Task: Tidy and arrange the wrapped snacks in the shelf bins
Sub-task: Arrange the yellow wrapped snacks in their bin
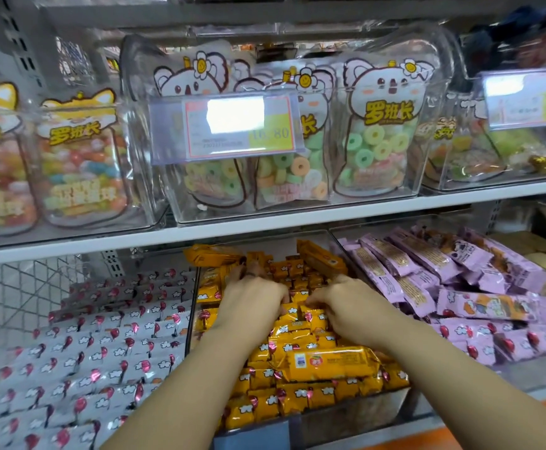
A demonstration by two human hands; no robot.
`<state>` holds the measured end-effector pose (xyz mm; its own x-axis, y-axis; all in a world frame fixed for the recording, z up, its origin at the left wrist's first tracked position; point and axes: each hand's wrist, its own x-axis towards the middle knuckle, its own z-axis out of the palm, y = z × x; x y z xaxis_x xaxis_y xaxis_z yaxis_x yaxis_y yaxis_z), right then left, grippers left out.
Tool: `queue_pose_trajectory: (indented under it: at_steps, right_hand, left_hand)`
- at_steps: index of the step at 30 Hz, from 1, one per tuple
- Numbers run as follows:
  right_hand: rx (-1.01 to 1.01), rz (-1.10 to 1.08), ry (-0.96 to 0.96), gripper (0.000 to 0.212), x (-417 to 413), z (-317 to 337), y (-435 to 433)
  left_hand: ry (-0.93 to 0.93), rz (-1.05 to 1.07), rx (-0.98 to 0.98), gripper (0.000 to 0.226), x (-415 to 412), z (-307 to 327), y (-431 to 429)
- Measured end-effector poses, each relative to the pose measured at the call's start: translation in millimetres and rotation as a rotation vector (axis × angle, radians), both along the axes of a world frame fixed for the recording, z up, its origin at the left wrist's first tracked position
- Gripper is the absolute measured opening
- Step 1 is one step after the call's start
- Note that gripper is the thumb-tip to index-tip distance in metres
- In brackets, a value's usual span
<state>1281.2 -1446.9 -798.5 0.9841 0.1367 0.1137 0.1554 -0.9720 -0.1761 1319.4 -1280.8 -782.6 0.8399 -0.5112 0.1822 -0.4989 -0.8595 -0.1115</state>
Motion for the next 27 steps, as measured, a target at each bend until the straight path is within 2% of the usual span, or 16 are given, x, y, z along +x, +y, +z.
queue_pose_trajectory:
  at_steps: [2,4,8,12,17,21,27]
  right_hand:
    - [-0.04,-0.028,0.083,0.05,-1.2,-1.2,-0.1]
    - [0.026,-0.024,0.126,0.052,-1.9,2.4,1.1]
    - [0.263,0.033,0.059,0.045,-10.0,23.5,1.8]
    - [0.365,0.012,-0.036,0.032,-24.2,42.7,-4.1]
    - [0.209,0.016,0.008,0.023,-37.8,42.6,-7.3]
    - [0.08,-0.081,-0.109,0.025,-35.6,39.3,-11.8]
    - [0.16,-0.1,-0.141,0.024,-24.4,36.6,-17.9]
  left_hand:
    - [0.012,-0.002,-0.011,0.021,-2.0,-0.8,-4.6]
    - [0.04,0.003,-0.037,0.018,-1.2,-0.6,-7.9]
    - [0.046,-0.004,-0.049,0.025,2.0,1.7,-1.4]
    - [-0.004,-0.029,-0.093,0.031,-4.4,10.8,9.1]
    - [0.035,-0.069,-0.147,0.031,-7.2,10.2,4.1]
    - [0.1,-0.108,-0.105,0.031,-1.9,6.9,-19.3]
    - [0.039,-0.059,-0.083,0.016,2.2,4.4,-27.2]
